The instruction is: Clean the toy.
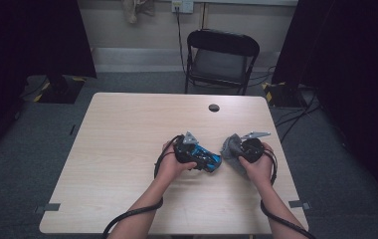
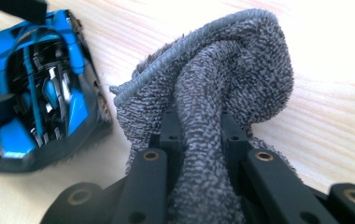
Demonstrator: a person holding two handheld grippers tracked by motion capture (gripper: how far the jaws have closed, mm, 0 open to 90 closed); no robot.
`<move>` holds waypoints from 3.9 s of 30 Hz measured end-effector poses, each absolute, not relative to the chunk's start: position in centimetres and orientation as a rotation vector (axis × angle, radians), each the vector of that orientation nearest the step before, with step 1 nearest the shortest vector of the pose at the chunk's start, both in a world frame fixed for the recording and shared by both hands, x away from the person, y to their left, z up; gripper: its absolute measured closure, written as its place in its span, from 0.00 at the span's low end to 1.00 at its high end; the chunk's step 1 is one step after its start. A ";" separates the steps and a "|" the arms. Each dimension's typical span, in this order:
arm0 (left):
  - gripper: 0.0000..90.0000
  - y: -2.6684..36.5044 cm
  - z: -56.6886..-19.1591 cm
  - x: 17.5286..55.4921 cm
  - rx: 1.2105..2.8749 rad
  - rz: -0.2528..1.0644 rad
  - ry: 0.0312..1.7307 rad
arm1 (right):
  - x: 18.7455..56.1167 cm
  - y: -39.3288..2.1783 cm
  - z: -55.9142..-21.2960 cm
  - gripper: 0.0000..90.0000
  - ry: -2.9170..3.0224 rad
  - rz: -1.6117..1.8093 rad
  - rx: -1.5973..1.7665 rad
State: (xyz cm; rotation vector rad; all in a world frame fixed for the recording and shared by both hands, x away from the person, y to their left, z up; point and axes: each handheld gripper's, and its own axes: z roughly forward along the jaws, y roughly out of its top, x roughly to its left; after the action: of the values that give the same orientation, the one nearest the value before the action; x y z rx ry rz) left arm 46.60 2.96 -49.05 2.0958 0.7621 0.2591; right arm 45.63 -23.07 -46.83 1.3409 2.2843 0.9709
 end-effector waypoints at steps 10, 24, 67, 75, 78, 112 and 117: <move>0.07 3.0 -49.1 46.5 2.084 0.261 0.763 | 45.2 -20.7 -47.8 0.85 2.323 0.954 1.291; 0.07 2.9 -49.0 46.6 2.096 0.260 0.764 | 43.7 -21.3 -47.8 0.85 2.364 1.005 1.239; 0.07 2.6 -48.9 46.5 2.112 0.253 0.753 | 42.4 -22.4 -47.8 0.85 2.404 0.991 1.224; 0.07 2.7 -48.9 46.5 2.108 0.255 0.759 | 43.0 -23.3 -47.7 0.85 2.358 0.957 1.307; 0.07 2.7 -48.9 46.5 2.110 0.254 0.760 | 42.9 -23.0 -47.6 0.85 2.374 0.937 1.271; 0.07 2.9 -48.8 46.7 2.119 0.261 0.774 | 39.1 -21.2 -47.9 0.85 2.539 1.091 1.104; 0.07 2.9 -48.8 46.7 2.117 0.261 0.775 | 38.8 -21.3 -47.9 0.85 2.544 1.102 1.107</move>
State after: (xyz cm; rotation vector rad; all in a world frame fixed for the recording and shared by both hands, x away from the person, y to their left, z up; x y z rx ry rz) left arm 46.65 2.88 -48.82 2.1170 0.7746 0.2614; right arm 38.82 -21.25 -47.94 1.1071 2.5438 1.1019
